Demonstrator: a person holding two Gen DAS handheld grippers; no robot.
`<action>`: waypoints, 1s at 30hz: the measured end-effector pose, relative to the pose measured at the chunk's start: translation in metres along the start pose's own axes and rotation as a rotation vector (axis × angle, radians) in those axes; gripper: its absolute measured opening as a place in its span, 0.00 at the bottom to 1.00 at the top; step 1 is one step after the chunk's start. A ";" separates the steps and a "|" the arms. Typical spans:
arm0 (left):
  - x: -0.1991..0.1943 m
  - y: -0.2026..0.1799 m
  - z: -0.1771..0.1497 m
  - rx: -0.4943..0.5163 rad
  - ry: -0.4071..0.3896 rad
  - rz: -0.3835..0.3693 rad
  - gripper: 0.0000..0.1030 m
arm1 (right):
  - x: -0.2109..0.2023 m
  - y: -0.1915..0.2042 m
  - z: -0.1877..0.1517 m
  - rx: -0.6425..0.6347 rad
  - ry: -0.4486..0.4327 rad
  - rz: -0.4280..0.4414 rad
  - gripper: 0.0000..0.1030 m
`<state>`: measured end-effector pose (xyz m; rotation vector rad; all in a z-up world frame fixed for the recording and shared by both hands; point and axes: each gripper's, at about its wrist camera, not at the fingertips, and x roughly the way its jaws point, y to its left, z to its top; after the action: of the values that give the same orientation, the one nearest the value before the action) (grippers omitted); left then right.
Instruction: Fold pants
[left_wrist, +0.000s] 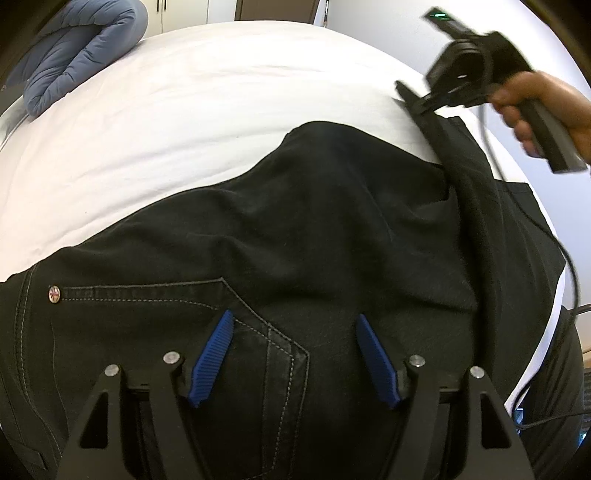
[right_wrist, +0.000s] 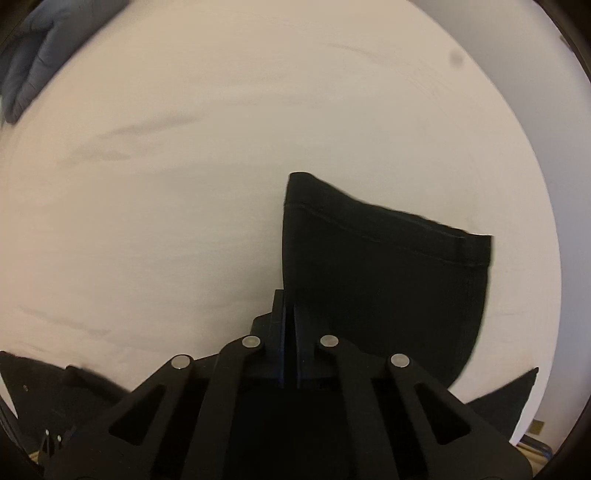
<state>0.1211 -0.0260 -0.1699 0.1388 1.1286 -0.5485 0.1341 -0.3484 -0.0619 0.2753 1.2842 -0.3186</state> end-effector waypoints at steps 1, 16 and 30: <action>0.000 0.000 0.000 0.000 0.000 0.001 0.68 | -0.011 -0.012 -0.006 0.019 -0.031 0.021 0.01; 0.010 -0.019 0.005 0.032 0.010 0.034 0.88 | -0.114 -0.239 -0.276 0.613 -0.344 0.192 0.01; 0.019 -0.041 0.021 0.000 0.047 0.075 0.95 | -0.082 -0.332 -0.407 0.951 -0.371 0.432 0.01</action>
<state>0.1248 -0.0756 -0.1711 0.1939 1.1641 -0.4810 -0.3755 -0.4966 -0.0971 1.2208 0.6033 -0.5619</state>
